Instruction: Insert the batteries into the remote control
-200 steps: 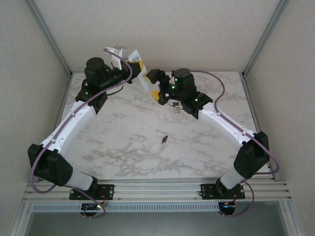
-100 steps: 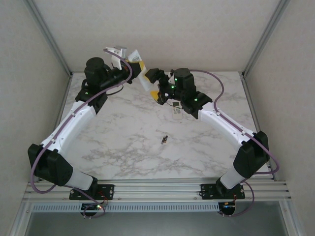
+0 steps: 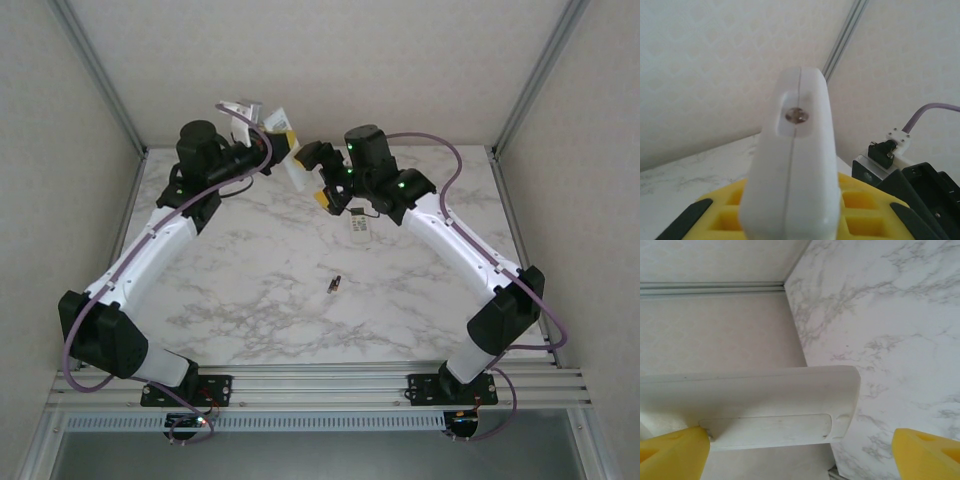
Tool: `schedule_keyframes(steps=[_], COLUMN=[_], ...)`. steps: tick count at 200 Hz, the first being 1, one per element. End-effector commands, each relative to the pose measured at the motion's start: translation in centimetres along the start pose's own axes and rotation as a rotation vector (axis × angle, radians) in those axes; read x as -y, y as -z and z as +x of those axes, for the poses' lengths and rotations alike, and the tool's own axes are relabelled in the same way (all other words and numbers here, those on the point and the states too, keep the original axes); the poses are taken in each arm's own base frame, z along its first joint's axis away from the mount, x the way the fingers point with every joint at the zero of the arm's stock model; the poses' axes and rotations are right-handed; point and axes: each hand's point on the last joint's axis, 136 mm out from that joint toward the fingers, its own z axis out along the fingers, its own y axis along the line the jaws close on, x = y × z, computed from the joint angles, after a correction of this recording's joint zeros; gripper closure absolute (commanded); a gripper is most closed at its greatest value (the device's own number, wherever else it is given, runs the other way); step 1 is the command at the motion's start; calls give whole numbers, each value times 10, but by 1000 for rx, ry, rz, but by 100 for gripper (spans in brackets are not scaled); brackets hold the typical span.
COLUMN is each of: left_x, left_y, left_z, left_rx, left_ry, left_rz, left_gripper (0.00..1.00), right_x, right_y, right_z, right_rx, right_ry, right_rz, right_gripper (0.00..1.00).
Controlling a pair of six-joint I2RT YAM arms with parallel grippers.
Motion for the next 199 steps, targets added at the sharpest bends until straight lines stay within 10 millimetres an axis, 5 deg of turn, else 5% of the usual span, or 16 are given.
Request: schedule_keyframes(steps=[1, 199], left_x=[47, 3], left_y=[17, 4], left_z=[-46, -3], left_rx=[140, -3], left_ry=[-73, -155], left_rz=[129, -47], left_gripper=[100, 100], right_x=[81, 91], right_y=[-16, 26], right_z=[8, 22], right_rx=[-26, -28], right_ry=[-51, -26], right_rz=[304, 274], right_gripper=[7, 8])
